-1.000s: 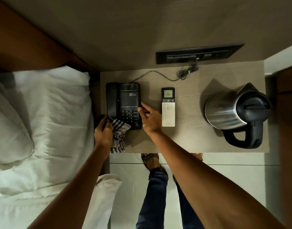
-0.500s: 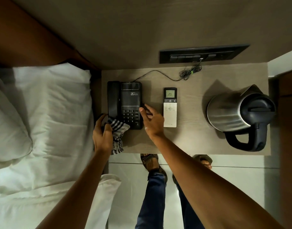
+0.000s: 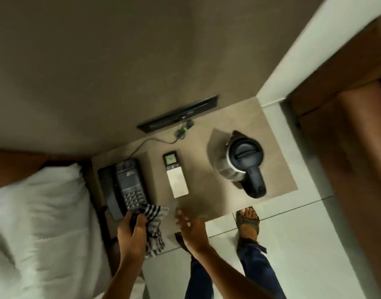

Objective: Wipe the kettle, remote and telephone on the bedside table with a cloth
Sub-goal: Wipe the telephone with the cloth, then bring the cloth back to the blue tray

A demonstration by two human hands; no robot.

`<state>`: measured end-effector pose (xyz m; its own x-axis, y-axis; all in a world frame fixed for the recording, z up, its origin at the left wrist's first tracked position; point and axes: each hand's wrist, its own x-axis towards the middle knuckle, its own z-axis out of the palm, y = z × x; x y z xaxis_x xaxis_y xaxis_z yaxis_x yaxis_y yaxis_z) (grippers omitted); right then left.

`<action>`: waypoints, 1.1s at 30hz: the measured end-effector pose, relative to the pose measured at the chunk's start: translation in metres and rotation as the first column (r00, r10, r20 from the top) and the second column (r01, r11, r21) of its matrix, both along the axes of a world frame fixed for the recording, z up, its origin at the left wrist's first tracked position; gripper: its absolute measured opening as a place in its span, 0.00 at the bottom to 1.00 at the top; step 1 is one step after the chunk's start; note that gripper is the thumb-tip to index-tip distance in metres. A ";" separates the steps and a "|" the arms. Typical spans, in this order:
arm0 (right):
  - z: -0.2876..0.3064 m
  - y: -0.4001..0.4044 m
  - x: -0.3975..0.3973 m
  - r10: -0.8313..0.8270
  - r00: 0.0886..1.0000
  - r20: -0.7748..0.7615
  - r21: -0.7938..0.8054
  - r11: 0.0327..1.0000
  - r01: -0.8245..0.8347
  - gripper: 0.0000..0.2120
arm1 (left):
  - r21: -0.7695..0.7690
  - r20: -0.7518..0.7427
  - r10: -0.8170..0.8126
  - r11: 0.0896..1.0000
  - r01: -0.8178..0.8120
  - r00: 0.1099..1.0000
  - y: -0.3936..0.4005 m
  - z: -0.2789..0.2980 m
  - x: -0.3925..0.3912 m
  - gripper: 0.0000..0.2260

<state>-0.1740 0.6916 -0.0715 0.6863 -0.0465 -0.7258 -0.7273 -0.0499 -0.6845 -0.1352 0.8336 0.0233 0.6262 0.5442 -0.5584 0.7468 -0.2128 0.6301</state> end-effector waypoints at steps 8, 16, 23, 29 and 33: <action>0.001 -0.131 -0.006 -0.130 0.989 0.069 -0.195 0.971 0.141 0.14 | 0.027 -0.072 -0.376 0.925 0.379 0.924 -0.128 0.033 0.021 0.15; 0.021 -0.283 -0.001 -0.451 0.879 0.154 -0.143 0.870 0.471 0.12 | -0.118 -0.050 -0.558 0.827 0.550 0.828 -0.305 0.033 0.016 0.15; 0.053 -0.389 -0.002 -0.774 0.608 0.176 0.027 0.621 0.784 0.20 | -0.268 -0.002 -0.593 0.776 0.571 0.806 -0.439 0.029 0.026 0.09; 0.073 -0.472 0.008 -0.902 0.419 0.107 0.047 0.425 0.904 0.31 | -0.346 0.088 -0.676 0.668 0.659 0.732 -0.553 0.028 0.053 0.10; 0.080 -0.531 0.012 -0.899 0.396 0.186 0.003 0.404 0.915 0.31 | -0.359 0.141 -0.665 0.656 0.664 0.734 -0.630 0.026 0.065 0.10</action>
<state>-0.1623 0.1602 0.0090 0.2856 -0.7585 -0.5858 -0.2806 0.5183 -0.8079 -0.0699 0.2035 0.0494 0.7389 -0.2583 -0.6223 0.4988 -0.4113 0.7629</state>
